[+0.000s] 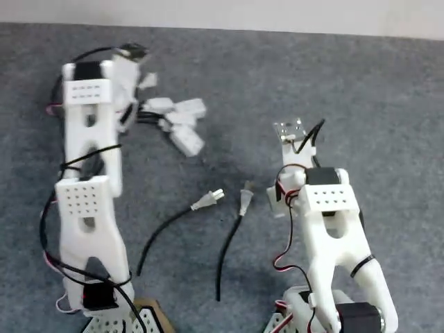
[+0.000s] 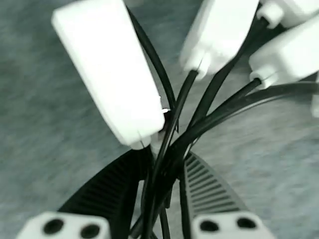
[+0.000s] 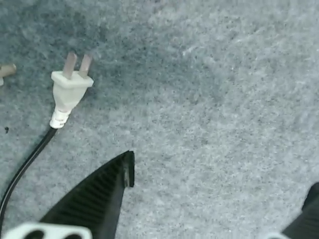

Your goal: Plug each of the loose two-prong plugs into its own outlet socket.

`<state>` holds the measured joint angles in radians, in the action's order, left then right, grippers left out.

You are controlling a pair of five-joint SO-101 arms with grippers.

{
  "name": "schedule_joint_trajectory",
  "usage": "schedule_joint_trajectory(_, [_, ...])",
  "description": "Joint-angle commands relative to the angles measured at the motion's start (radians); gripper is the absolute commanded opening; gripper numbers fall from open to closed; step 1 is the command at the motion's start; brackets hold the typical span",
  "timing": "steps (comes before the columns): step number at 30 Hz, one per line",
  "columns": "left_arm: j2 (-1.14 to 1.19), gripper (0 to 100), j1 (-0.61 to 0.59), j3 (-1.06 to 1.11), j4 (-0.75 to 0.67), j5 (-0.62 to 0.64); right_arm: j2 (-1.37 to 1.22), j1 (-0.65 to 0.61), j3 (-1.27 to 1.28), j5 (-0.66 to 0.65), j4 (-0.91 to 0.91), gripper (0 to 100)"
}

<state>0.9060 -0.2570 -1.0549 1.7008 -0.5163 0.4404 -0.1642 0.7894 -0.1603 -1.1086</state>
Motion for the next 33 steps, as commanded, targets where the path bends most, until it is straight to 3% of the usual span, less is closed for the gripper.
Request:
schedule_joint_trajectory(1, [-0.025,1,-0.099,-0.061,0.003,-0.035,0.033,-0.008,-0.007,-0.015,-0.019,49.3])
schedule_joint_trajectory(16, [-0.025,1,-0.387,-0.056,0.009,-0.052,0.033,-0.015,-0.007,-0.015,-0.021,49.3])
schedule_joint_trajectory(26, [-0.022,1,-0.506,-0.056,0.002,-0.11,0.031,-0.203,-0.008,-0.009,-0.064,49.3])
schedule_joint_trajectory(33, [0.065,1,-0.573,-0.062,-0.041,-0.127,0.031,-0.239,-0.007,-0.008,-0.081,49.3])
